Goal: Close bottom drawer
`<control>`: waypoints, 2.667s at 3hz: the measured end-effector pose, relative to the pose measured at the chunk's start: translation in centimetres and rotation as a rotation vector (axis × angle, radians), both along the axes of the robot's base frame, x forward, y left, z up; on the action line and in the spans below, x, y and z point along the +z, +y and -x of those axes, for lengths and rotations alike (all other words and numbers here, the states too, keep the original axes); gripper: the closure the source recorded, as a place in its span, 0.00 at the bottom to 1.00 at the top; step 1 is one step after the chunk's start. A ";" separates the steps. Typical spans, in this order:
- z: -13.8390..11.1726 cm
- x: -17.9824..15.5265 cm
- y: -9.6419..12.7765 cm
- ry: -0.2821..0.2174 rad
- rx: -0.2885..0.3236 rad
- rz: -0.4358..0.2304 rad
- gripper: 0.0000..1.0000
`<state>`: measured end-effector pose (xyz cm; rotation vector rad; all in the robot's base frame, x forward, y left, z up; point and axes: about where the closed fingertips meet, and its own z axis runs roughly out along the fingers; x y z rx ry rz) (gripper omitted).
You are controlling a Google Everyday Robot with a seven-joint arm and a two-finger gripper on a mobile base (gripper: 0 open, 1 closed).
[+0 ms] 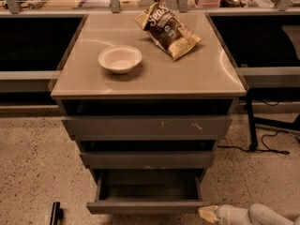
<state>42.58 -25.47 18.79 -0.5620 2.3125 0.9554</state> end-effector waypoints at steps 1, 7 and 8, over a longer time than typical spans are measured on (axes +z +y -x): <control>-2.5 0.9 0.0 -0.045 0.015 -0.001 1.00; -10.2 0.3 -1.2 -0.070 0.071 0.031 1.00; -13.3 0.8 -2.1 -0.086 0.062 0.052 1.00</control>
Offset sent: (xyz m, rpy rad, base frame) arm 0.0567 -0.0124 0.0084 0.0061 -0.0686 0.0092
